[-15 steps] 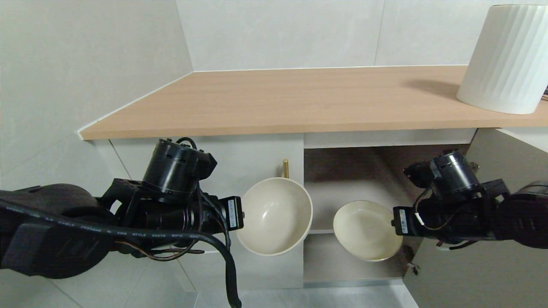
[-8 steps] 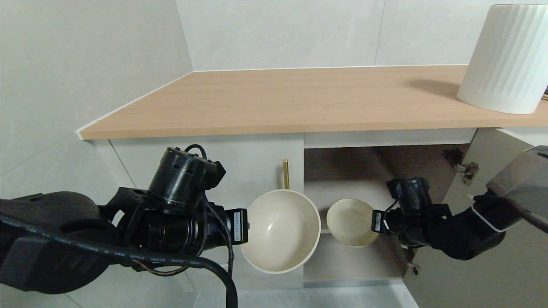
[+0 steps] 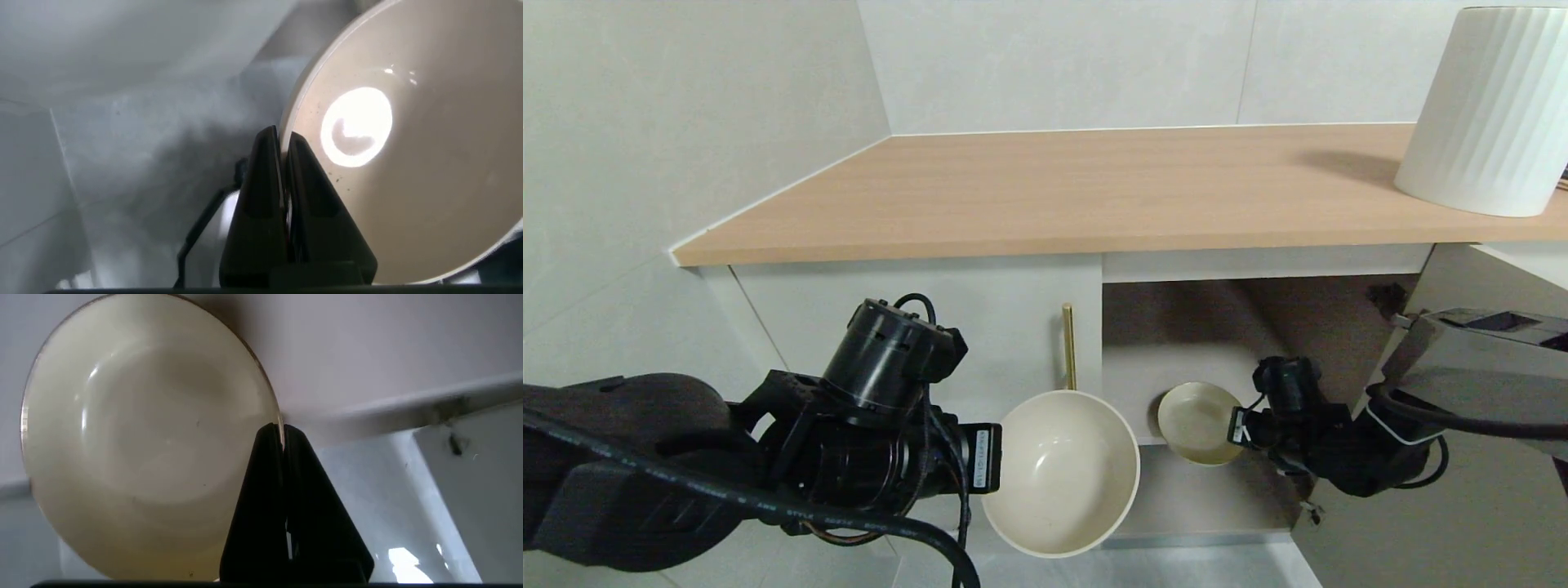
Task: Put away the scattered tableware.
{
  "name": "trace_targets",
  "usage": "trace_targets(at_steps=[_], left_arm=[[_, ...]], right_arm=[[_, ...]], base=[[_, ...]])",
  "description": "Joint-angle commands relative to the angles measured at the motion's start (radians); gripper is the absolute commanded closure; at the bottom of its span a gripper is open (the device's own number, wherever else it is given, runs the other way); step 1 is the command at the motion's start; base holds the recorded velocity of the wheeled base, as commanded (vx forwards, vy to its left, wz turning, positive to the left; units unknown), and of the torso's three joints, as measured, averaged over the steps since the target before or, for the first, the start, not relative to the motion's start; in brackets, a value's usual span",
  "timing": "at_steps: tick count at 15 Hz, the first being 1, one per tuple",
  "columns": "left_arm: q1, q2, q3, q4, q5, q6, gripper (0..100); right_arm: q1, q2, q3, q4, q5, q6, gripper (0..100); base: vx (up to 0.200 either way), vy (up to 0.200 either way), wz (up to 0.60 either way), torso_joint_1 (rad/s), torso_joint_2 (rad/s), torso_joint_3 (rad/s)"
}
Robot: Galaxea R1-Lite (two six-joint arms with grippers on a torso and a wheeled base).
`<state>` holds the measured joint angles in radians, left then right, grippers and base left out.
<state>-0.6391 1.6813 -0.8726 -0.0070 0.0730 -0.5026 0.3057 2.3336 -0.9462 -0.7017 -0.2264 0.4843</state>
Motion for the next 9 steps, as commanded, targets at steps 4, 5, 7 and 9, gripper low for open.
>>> trace_targets(at_steps=[4, 5, 7, 9], left_arm=[[-0.010, 0.026, 0.000, -0.001, 0.001, -0.001, 100], [-0.010, 0.026, 0.000, -0.001, 0.001, -0.001, 100], [-0.010, 0.026, 0.000, -0.001, 0.001, -0.001, 100], [-0.010, 0.026, 0.000, -0.001, 0.001, -0.001, 100]], right_arm=[[-0.019, 0.044, -0.089, 0.010, -0.014, 0.037, 100], [-0.019, 0.050, -0.106, 0.010, -0.016, 0.045, 100], [-0.030, 0.067, -0.138, 0.018, -0.019, 0.051, 100], [-0.034, 0.082, -0.177, 0.041, -0.024, 0.070, 100]], base=[[0.000, 0.000, 0.00, 0.000, 0.00, 0.000], [0.000, 0.000, 0.00, 0.000, 0.00, 0.000], [0.000, 0.000, 0.00, 0.000, 0.00, 0.000], [0.000, 0.000, 0.00, 0.000, 0.00, 0.000]])
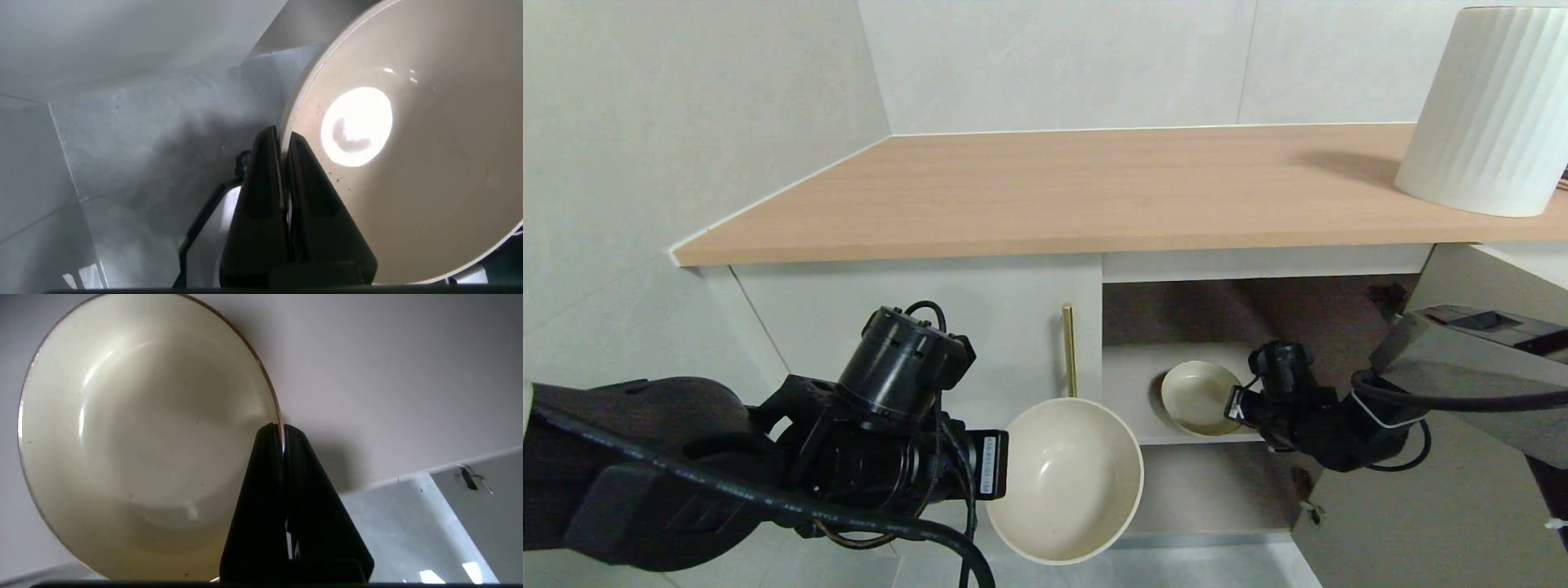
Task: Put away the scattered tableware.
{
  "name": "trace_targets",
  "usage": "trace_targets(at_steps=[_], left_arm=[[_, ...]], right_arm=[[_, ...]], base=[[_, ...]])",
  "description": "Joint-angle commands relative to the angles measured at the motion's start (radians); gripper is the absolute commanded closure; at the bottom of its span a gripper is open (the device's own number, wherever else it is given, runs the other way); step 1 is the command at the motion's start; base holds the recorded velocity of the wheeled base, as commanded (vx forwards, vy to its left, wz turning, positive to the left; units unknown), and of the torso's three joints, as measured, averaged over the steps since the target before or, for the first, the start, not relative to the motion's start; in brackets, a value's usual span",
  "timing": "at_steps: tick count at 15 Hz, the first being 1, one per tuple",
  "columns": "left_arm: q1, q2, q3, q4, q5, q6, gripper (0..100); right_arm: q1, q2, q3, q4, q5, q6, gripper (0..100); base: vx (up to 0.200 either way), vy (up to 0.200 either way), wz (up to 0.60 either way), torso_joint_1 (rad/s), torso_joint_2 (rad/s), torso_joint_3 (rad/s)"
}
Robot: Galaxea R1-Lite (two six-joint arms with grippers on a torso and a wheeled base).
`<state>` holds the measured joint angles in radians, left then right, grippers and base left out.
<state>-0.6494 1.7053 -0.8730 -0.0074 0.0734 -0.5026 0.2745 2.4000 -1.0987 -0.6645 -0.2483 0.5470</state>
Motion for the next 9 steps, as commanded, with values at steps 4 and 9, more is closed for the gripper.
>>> trace_targets(at_steps=[4, 9], left_arm=[[0.000, 0.005, 0.000, 0.000, 0.000, -0.001, 100], [0.000, 0.007, 0.000, 0.000, 0.000, -0.001, 100]], right_arm=[[-0.020, 0.034, -0.067, 0.003, -0.009, 0.014, 100], [-0.023, 0.041, -0.086, 0.003, -0.011, 0.016, 100]], base=[[0.000, 0.000, 0.00, 0.000, 0.00, 0.000], [0.000, 0.000, 0.00, 0.000, 0.00, 0.000]])
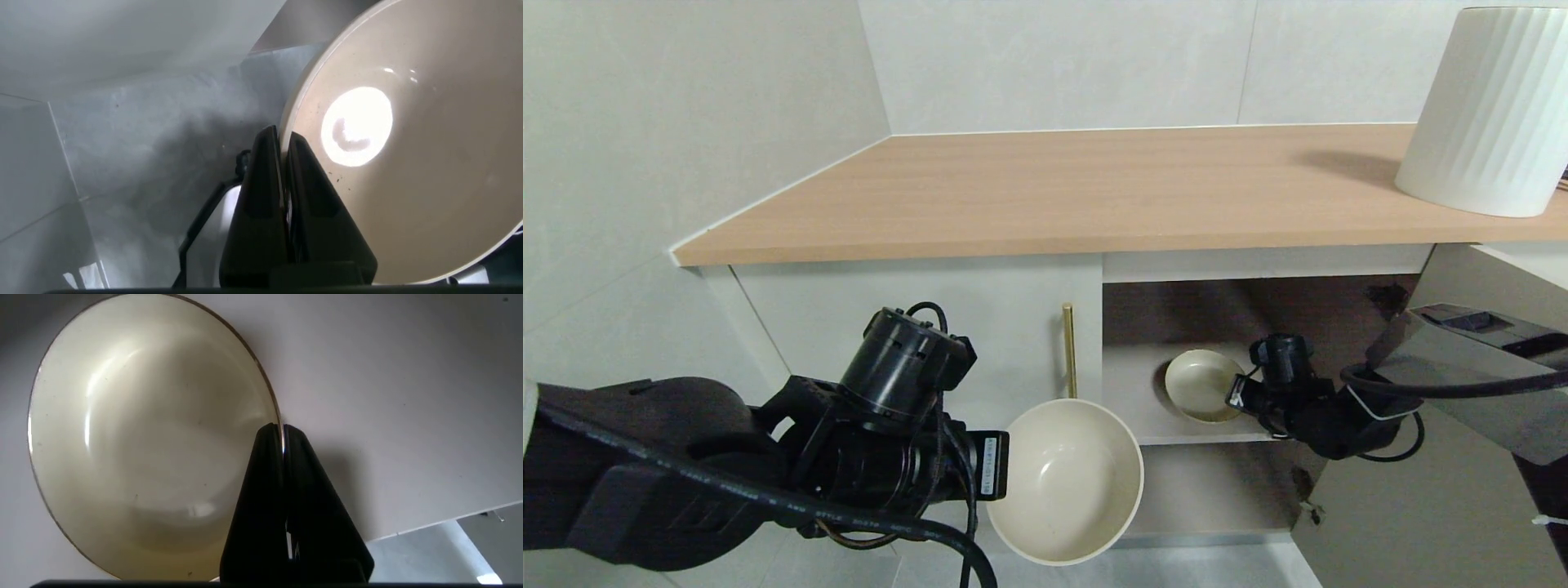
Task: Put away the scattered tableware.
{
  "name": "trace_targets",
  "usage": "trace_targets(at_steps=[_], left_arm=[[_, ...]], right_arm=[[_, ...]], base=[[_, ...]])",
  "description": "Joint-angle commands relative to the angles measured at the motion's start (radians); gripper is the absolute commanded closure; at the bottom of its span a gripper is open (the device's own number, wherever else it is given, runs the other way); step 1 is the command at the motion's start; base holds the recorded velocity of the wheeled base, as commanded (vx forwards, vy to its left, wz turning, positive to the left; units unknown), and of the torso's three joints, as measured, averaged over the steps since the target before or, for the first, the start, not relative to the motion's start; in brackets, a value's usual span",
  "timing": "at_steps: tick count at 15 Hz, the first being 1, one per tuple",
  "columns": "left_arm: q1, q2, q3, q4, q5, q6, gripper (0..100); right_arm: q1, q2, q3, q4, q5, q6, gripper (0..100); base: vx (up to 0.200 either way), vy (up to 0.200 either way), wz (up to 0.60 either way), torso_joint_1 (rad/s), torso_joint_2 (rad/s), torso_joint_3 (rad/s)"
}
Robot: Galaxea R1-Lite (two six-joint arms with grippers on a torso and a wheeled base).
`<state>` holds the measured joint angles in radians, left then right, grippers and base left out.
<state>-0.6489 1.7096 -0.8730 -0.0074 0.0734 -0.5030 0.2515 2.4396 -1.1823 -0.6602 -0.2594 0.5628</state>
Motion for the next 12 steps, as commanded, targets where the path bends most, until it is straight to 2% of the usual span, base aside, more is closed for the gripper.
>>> trace_targets(at_steps=[1, 6, 7, 12], left_arm=[[0.000, 0.002, 0.000, 0.000, 0.000, 0.000, 100], [0.000, 0.002, 0.000, 0.000, 0.000, 0.000, 100], [0.000, 0.001, 0.000, 0.000, 0.002, 0.000, 100], [0.000, 0.001, 0.000, 0.000, 0.002, 0.000, 100]], right_arm=[[0.000, 0.001, -0.002, -0.001, -0.001, 0.000, 100], [0.000, 0.001, -0.003, -0.001, -0.014, -0.001, 100], [0.000, 0.001, -0.003, -0.001, -0.014, -0.001, 0], [0.000, -0.007, 0.004, -0.001, -0.015, 0.000, 0]], base=[[0.000, 0.000, 0.00, 0.000, 0.00, 0.000], [0.000, 0.000, 0.00, 0.000, 0.00, 0.000], [0.000, 0.000, 0.00, 0.000, 0.00, 0.000], [0.000, 0.000, 0.00, 0.000, 0.00, 0.000]])
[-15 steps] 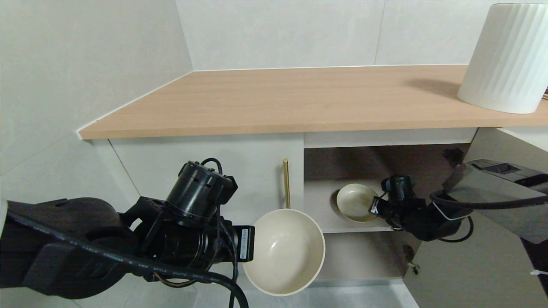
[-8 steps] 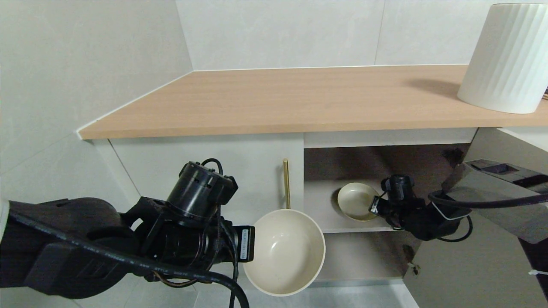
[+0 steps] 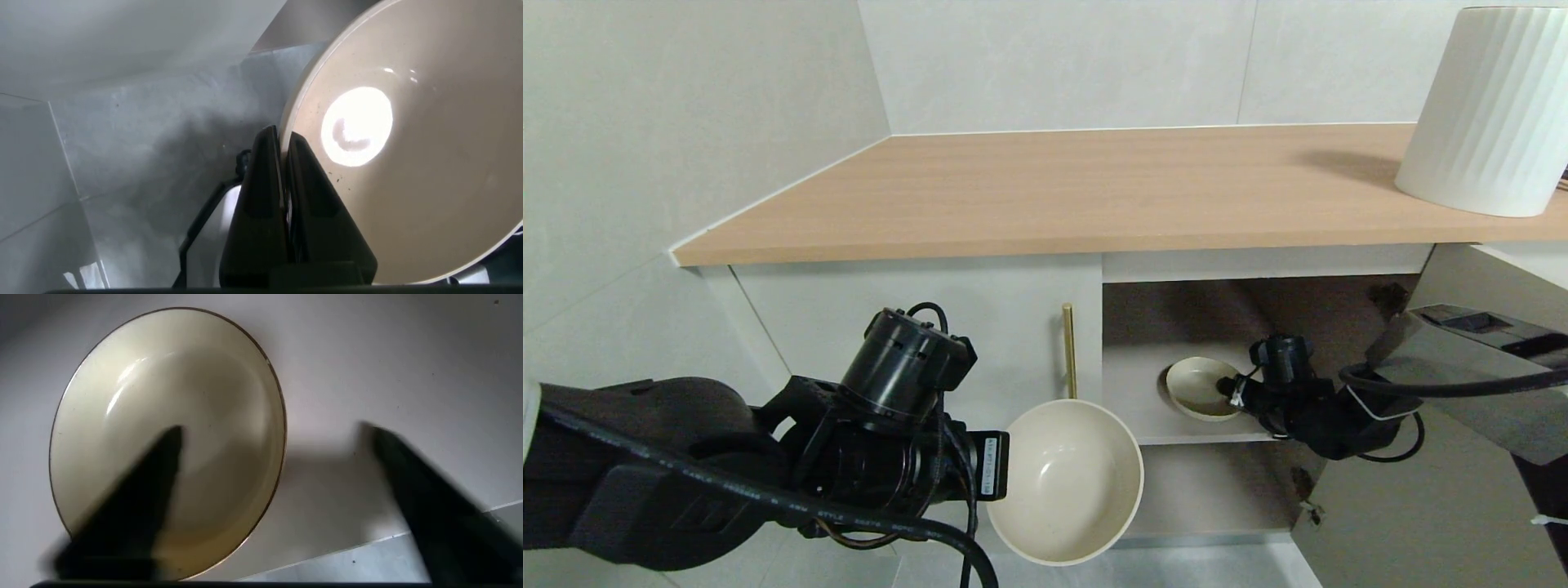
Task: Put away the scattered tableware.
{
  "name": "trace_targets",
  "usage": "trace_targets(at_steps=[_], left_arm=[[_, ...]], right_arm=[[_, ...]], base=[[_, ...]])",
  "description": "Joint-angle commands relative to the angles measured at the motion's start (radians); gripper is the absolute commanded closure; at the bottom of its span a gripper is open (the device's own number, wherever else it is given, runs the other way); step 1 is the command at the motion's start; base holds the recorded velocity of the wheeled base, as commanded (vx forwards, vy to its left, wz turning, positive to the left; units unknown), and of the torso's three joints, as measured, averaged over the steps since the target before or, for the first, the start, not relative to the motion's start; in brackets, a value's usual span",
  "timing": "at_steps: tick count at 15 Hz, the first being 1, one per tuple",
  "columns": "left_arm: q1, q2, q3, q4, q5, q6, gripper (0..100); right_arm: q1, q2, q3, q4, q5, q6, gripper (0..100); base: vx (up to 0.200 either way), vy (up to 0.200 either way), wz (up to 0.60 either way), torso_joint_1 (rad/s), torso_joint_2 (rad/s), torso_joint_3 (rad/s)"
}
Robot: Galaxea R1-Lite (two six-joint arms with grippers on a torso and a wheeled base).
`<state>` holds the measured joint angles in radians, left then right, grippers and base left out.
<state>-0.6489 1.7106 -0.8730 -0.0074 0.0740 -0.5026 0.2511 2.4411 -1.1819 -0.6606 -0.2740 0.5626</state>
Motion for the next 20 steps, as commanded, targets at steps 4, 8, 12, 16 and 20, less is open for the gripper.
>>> trace_targets(at_steps=[4, 8, 12, 16, 20], left_arm=[[0.000, 0.009, -0.006, 0.017, 0.001, -0.002, 100], [-0.038, 0.055, -0.066, 0.165, 0.003, -0.004, 100], [-0.066, 0.145, -0.110, 0.205, 0.087, -0.002, 100], [-0.083, 0.202, -0.152, 0.276, 0.202, -0.008, 100], [-0.107, 0.179, -0.152, 0.271, 0.225, -0.014, 100]], right_arm=[[0.037, -0.120, 0.114, 0.001, 0.006, -0.004, 0], [0.194, -0.441, 0.206, 0.300, 0.079, -0.073, 0], [0.309, -0.700, 0.174, 0.664, 0.228, -0.222, 0], [0.479, -0.740, 0.169, 0.766, 0.260, -0.227, 0], [0.613, -0.692, 0.182, 0.799, 0.256, -0.210, 0]], base=[[0.000, 0.000, 0.00, 0.000, 0.00, 0.000], [0.000, 0.000, 0.00, 0.000, 0.00, 0.000], [0.000, 0.000, 0.00, 0.000, 0.00, 0.000], [0.000, 0.000, 0.00, 0.000, 0.00, 0.000], [0.000, 0.000, 0.00, 0.000, 0.00, 0.000]])
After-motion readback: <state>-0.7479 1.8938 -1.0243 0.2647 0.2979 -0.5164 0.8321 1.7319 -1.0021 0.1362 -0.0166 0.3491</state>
